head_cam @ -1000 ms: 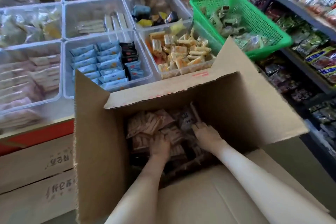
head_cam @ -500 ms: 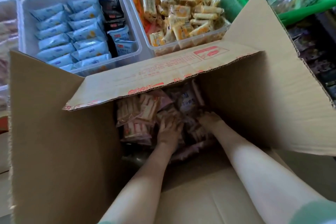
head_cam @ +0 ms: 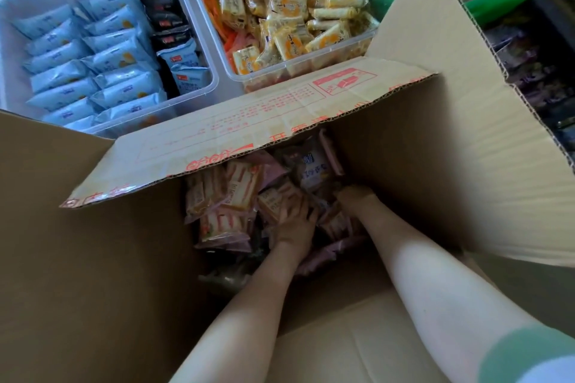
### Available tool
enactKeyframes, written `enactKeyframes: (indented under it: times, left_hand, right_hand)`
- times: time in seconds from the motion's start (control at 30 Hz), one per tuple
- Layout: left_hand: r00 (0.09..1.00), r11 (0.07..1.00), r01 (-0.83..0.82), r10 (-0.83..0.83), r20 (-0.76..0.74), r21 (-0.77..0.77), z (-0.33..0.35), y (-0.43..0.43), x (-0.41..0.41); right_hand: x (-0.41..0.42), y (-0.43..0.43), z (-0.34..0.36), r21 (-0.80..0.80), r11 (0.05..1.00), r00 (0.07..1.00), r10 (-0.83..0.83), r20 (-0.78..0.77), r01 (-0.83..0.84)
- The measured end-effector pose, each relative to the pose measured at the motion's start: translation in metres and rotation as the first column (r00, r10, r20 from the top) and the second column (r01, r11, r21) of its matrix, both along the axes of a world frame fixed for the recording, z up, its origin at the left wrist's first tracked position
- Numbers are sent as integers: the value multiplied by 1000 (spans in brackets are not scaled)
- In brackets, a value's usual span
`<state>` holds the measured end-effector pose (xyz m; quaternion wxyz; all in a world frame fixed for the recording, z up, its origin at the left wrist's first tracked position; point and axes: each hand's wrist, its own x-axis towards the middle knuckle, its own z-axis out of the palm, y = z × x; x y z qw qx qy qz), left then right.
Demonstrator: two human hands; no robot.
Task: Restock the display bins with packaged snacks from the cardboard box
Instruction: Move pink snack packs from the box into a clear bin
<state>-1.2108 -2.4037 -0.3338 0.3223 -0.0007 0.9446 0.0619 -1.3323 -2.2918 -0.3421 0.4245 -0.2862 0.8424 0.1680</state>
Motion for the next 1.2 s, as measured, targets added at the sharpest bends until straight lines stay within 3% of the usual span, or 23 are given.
enactKeyframes:
  times: [0.17, 0.3, 0.43, 0.53, 0.63, 0.73, 0.93, 1.0, 1.1, 1.2]
  left_hand:
    - [1000, 999, -21, 21, 8, 25, -6, 0, 1]
    - [991, 985, -132, 131, 17, 116, -10, 2, 4]
    - [928, 885, -355, 373, -4, 300, -2, 2, 2]
    - [892, 795, -430, 448, 63, 428, 19, 1, -1]
    - [849, 725, -472, 528, 36, 502, 43, 0, -4]
    - [827, 732, -419, 552, -107, 537, 70, -3, -5]
    - [683, 688, -384, 660, -311, 616, 143, -2, 22]
    - [563, 580, -396, 766, -312, 712, 169, -1, 42]
    - [336, 340, -352, 915, -221, 872, 207, -2, 77]
    - [177, 170, -274, 976, -124, 947, 239, -12, 108]
  right_hand:
    - [-1, -10, 5, -112, 990, 996, -87, 29, 89]
    - [4, -17, 10, -207, 978, 999, -13, 45, 22]
    - [6, -16, 35, -310, 942, 978, -73, 193, 132]
    - [6, -10, 61, -441, 871, 966, -128, 223, 217]
    - [8, -8, 88, -558, 757, 937, -223, 267, 339]
    - [13, -7, 118, -658, 651, 925, -287, 250, 379]
    - [48, 1, 187, -843, 321, 854, -446, 266, 430]
    - [66, 7, 205, -886, 177, 801, -528, 282, 429]
    - [94, 15, 226, -895, 15, 675, -662, 325, 445]
    - [125, 6, 250, -770, -167, 575, -572, 585, 616]
